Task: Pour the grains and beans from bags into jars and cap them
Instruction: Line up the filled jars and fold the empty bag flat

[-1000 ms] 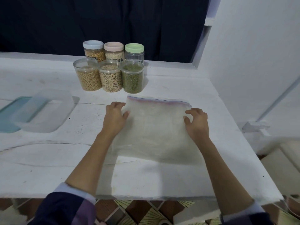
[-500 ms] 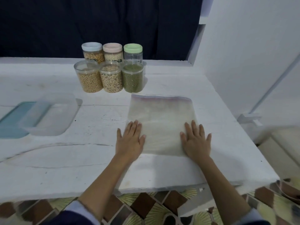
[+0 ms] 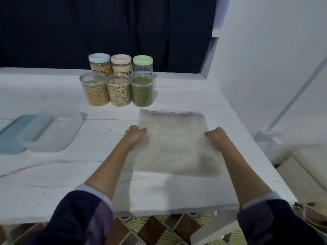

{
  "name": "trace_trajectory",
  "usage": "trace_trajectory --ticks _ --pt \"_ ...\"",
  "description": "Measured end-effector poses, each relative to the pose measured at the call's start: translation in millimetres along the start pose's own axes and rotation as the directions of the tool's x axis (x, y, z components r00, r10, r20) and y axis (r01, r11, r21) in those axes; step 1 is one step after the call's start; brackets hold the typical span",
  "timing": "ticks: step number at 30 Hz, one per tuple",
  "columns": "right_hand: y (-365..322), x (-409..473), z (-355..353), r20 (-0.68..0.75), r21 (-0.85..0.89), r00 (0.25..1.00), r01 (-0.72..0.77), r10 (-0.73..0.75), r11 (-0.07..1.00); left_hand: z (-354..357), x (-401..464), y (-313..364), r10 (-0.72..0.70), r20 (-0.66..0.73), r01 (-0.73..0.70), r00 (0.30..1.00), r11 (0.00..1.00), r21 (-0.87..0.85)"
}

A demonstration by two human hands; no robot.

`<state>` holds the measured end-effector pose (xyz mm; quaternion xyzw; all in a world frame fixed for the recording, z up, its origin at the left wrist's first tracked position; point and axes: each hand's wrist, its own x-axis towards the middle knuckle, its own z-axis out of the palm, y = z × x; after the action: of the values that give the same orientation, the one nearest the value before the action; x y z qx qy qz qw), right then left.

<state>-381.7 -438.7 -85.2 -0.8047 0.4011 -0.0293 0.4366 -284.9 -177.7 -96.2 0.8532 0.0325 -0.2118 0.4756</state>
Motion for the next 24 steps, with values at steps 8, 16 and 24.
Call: trace_trajectory --ticks 8,16,24 --pt "-11 29 6 0.045 -0.298 0.992 0.13 -0.122 0.946 11 18 17 -0.067 -0.021 0.066 0.998 0.996 -0.056" --pt "-42 6 5 -0.069 -0.289 0.892 0.41 -0.446 0.865 12 15 14 -0.133 -0.092 0.09 0.987 0.924 -0.372" --pt "-50 -106 62 0.524 -0.096 0.642 0.697 -0.56 0.71 25 -16 23 -0.22 -0.188 0.042 0.957 0.749 -0.661"
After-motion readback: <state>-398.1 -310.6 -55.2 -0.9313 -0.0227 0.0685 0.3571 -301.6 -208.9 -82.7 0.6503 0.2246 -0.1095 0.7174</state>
